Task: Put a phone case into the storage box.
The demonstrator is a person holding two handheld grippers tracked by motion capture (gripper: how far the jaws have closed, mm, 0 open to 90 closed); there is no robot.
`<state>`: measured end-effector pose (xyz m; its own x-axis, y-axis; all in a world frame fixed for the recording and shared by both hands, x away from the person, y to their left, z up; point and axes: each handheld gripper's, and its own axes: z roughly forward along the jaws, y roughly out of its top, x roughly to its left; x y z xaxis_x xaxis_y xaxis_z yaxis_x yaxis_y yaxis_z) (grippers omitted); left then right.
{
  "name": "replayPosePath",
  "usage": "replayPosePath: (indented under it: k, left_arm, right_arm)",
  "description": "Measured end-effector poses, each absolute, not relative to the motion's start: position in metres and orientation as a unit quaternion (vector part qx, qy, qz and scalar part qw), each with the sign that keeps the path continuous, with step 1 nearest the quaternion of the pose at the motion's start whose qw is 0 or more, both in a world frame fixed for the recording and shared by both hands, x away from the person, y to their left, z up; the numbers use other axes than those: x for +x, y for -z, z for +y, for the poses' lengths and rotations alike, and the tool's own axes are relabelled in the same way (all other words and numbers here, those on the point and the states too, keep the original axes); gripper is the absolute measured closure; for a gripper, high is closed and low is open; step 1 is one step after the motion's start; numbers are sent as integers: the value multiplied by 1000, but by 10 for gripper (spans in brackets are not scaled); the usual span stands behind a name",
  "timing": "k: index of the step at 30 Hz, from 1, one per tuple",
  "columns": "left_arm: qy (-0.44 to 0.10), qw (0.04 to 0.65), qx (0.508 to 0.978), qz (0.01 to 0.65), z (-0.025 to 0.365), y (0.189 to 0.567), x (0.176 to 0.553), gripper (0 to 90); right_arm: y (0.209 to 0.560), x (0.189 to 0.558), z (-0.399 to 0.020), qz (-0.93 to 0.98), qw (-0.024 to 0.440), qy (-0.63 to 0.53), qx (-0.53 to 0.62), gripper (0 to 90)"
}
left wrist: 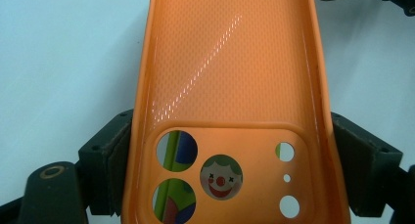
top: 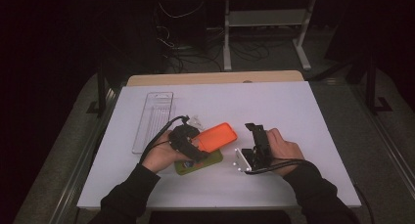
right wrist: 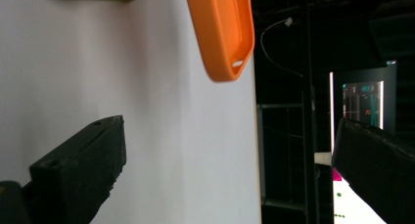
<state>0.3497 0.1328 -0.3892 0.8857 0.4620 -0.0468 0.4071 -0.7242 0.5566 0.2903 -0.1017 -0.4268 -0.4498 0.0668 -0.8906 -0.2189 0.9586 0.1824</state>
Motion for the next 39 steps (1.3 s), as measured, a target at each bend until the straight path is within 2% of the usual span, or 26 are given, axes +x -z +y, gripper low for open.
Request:
replayPosePath:
  k: [14,33,39]
  left_arm:
    - [-51,287,929,228,131,388,349,158]
    - [-56,299,926,226,131,383,349,158]
    - [-58,302,925,225,133,381,349,159]
  right_arm:
    - [425,287,-86,824,544,-149,-58,9]
    - [422,289,-61,802,569,-164,-77,137]
    - [425,287,-53,798,573,-159,-98,207]
